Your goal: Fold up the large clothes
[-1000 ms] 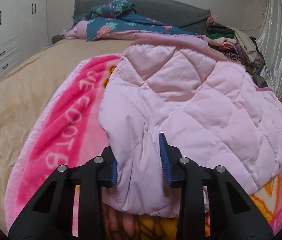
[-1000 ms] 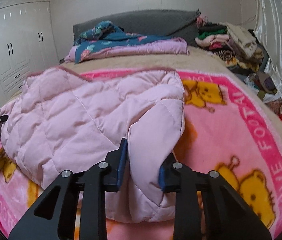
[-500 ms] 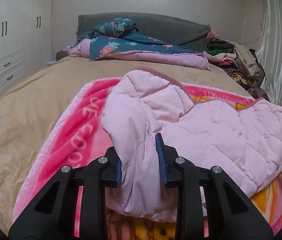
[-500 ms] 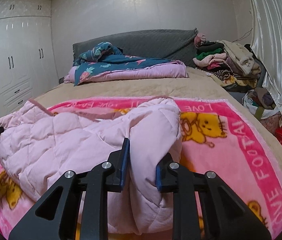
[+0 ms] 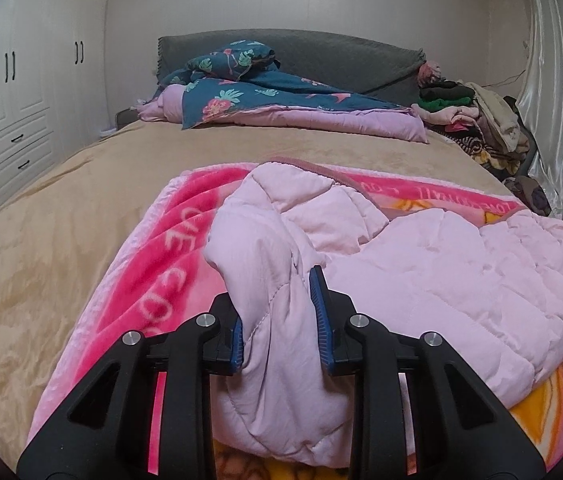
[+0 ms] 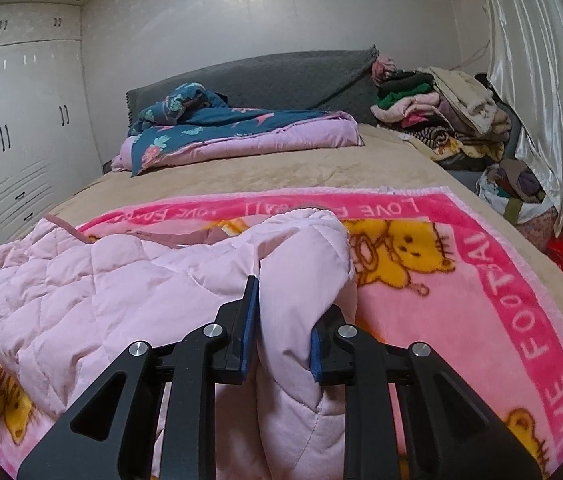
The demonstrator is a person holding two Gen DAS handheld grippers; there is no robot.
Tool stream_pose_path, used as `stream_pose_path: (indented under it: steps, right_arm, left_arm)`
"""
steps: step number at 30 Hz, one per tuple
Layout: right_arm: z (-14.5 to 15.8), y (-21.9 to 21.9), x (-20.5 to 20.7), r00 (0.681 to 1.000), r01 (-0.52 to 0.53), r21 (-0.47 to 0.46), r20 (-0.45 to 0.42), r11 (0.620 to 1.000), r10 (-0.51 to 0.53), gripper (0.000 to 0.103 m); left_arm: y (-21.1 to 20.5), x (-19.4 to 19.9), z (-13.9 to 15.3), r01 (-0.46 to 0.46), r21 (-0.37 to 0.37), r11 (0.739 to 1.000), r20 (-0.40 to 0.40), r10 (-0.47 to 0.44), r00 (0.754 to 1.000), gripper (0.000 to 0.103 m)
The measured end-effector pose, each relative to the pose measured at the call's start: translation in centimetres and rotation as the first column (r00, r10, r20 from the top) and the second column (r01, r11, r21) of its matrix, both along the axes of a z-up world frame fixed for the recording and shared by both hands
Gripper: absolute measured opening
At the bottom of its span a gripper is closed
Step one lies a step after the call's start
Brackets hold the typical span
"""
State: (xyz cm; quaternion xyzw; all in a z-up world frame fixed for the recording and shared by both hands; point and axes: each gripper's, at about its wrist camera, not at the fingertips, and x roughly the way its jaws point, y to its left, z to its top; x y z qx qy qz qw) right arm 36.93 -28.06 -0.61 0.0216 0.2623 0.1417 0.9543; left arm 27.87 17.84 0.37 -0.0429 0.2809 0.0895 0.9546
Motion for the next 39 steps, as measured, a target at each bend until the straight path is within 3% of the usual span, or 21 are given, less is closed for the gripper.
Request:
stream_pose_path:
  steps: [13, 23, 26, 28, 31, 34, 39]
  right_arm:
    - [-4.5, 0.1, 3.8, 0.987, 0.062, -0.005, -0.151, 0.998, -0.063, 0.02]
    - [-5.9, 0.1, 5.2, 0.968, 0.102, -0.025, -0.227, 0.995, -0.105, 0.021]
    - [-5.4, -0.5, 4.7, 0.964, 0.12, -0.02, -0.238, 0.993, -0.121, 0.031]
    - [-4.8, -0.8, 3.9, 0.967, 0.124, -0.018, -0.223, 0.992, -0.125, 0.048]
    - [-3.6, -1.2, 2.3, 0.974, 0.125, -0.005, -0.188, 0.992, -0.124, 0.076]
    - [-1.9, -1.4, 0.1, 0.987, 0.104, 0.002, -0.126, 0.995, -0.103, 0.087]
    - [0.2, -1.7, -3.0, 0.994, 0.069, 0.043, -0.083, 0.997, -0.065, 0.097]
  left_arm:
    - [0.7, 3.9, -3.0, -0.043, 0.002, 0.999, -0.101, 0.043, 0.994, 0.02]
    - [1.0, 5.9, -3.9, -0.076, 0.003, 0.997, -0.154, 0.076, 0.985, 0.021]
    - [1.0, 5.4, -3.7, -0.086, -0.003, 0.996, -0.158, 0.085, 0.984, 0.027]
    - [1.3, 5.0, -3.4, -0.095, -0.014, 0.995, -0.156, 0.092, 0.983, 0.033]
    - [1.4, 4.1, -2.6, -0.104, -0.02, 0.994, -0.15, 0.1, 0.984, 0.052]
    - [1.1, 3.2, -1.8, -0.108, -0.017, 0.994, -0.137, 0.105, 0.985, 0.064]
    - [0.1, 1.5, -0.3, -0.107, -0.028, 0.994, -0.116, 0.103, 0.988, 0.086]
